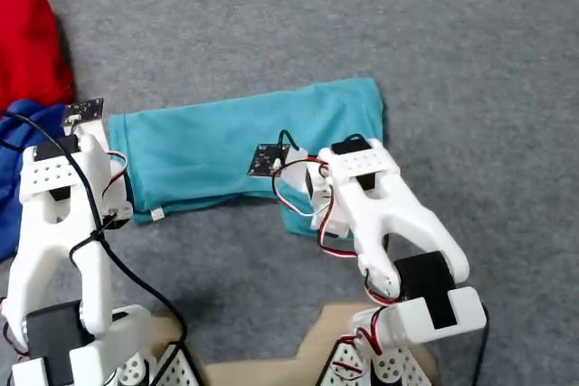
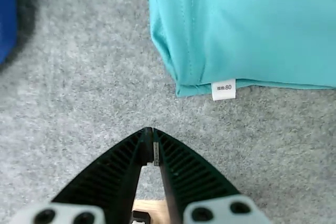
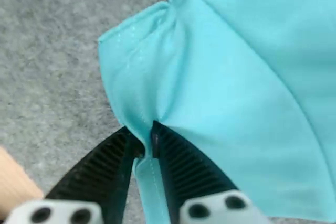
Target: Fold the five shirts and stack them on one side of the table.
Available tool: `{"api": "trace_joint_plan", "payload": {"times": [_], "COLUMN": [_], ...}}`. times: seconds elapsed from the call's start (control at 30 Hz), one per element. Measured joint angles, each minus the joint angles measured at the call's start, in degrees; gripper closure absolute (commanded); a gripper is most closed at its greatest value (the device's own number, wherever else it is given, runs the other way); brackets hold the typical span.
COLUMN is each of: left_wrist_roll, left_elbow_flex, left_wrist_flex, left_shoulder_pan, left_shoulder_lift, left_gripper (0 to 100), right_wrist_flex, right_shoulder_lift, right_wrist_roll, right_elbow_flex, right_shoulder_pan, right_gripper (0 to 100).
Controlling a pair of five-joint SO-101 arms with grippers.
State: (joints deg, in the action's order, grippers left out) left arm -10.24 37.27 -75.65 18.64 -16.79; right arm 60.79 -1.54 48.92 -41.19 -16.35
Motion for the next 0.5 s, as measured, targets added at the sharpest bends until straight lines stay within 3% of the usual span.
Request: {"api": "trace_joint_plan", "payload": {"times": [0.27,0.5], "left_wrist_roll": [0.0,0.0], "left_elbow_flex": [0.0,0.0], "left_wrist_flex": [-1.41,-2.02], "left_shoulder_pan": [0.0,0.0], "left_shoulder_lift": [0.0,0.0], "left_gripper": [98,98], "right_wrist_flex": [1.58,14.51], "right_shoulder_lift": [-0.26,-1.41], "right_wrist_roll": [-2.64,-3.69], "right_elbow_flex": [0.88,14.33], "right_shoulder_pan": [0.97,1.14], "right_gripper": [99.5,99.5]}}
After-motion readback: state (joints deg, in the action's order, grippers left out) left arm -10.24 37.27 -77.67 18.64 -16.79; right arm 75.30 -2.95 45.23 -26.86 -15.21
